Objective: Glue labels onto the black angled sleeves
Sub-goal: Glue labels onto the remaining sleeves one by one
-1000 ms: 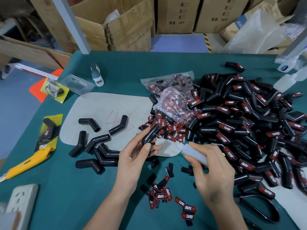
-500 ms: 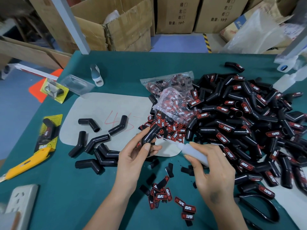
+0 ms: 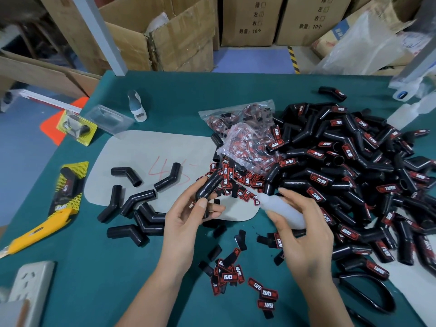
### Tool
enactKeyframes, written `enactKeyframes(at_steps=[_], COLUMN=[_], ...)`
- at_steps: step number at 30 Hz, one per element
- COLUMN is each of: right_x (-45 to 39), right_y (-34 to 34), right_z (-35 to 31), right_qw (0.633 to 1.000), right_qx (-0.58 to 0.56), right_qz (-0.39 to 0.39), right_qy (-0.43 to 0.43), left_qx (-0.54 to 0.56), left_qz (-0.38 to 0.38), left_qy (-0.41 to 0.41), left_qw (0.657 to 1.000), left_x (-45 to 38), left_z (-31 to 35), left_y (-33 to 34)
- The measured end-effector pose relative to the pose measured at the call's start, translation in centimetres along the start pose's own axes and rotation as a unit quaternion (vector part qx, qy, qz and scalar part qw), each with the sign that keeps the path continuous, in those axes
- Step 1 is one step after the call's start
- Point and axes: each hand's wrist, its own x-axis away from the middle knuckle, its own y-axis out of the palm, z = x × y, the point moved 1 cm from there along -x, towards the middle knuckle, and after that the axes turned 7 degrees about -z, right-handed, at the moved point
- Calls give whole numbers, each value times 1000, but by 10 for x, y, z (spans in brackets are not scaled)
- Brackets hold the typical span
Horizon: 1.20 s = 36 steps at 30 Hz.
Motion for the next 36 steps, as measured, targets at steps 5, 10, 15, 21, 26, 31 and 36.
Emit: enactKeyframes(at_steps=[5,10,15,21,26,31,36], right_x=[-6,-6,-6,-7,-7,-7,-5], right_y=[12,20,19,11,8,4,-4], right_z=[11,18,12,15,18,20,10], right_qw=[991,985,985,967,964,962,973], right_qx=[21,65,120,229,243,238,223], right_qz=[-105,-99,-66,-56,-53,-84,20], right_qy=[76,125,102,91,95,99,66], left_qx=[-14,-87,-115,-120,-148,-122,-98], left_qz=[4,-23,-17,-2,5,-10,-11], left_qy=[5,2,5,1,-10,-20,-16], left_qw=[1000,996,993,993,989,992,995], left_x=[-4,-5,-5,-5,-5,-7,-8], left_z=[-4,-10,-11,-9,-10,-13,-16], left_y=[-5,-12,-10,-7,-7,-9,-9])
